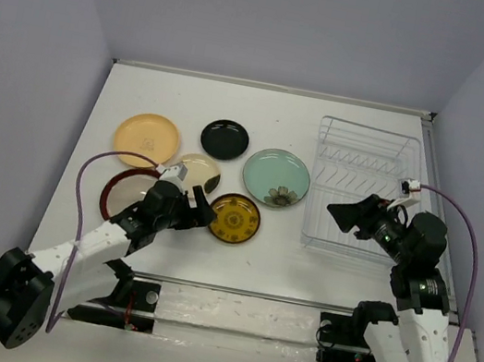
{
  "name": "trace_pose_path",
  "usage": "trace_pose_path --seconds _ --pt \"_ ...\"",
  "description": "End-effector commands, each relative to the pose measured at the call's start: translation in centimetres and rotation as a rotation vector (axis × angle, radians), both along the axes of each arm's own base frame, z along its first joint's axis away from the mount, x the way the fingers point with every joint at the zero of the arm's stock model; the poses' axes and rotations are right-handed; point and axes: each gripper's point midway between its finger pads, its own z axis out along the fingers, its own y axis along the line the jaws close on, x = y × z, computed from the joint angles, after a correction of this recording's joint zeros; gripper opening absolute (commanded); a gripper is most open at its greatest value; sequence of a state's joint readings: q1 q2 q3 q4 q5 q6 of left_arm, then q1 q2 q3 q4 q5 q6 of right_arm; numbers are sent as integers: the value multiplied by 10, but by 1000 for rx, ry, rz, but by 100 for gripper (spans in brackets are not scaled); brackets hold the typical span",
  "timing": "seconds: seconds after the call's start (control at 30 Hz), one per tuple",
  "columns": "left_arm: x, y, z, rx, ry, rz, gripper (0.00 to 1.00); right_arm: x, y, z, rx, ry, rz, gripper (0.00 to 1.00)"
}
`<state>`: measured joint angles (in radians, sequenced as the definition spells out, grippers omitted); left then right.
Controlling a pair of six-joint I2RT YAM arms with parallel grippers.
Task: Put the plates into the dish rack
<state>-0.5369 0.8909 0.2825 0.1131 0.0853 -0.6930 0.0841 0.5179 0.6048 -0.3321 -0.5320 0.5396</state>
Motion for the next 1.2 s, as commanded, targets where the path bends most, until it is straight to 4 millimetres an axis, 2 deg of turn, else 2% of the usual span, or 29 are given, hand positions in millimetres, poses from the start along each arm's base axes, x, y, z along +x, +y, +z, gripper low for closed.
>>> trace_pose_path --seconds 0.0,0.27,0.4,0.57,0.67,0.77,0.8,0.87,0.97,1.03,1.13,1.17 --pt "19 -5 5 0 -76 17 92 2 1 9 10 -52 12 74" --pt "23 -17 -9 -28 -60 -8 83 3 2 3 14 -40 14 74" --pt "28 -23 -14 -44 -55 -14 69 4 3 0 15 -36 17 73" --pt "31 -26 -22 -49 -47 -14 59 4 3 -2 17 -32 18 73" --pt "30 -27 -28 -46 -37 -15 48 5 3 -4 18 -25 18 73" --pt "30 -25 -32 -44 -37 -7 29 5 4 -6 20 -22 22 73" --pt "30 -25 -32 -43 -38 -8 18 5 4 -6 20 -21 23 73" --pt "29 -24 -31 -44 -44 -6 7 5 4 -7 21 -17 23 73" --pt "28 -23 -22 -59 -66 -6 6 4 6 -5 23 -22 37 75" --pt "25 -23 -9 -75 -93 -18 6 1 9 -2 29 -21 61 82" --pt "20 -24 17 -112 -150 -44 6 -4 16 2 38 -21 126 87" --pt "17 -24 32 -133 -184 -55 6 -5 19 3 42 -20 146 87"
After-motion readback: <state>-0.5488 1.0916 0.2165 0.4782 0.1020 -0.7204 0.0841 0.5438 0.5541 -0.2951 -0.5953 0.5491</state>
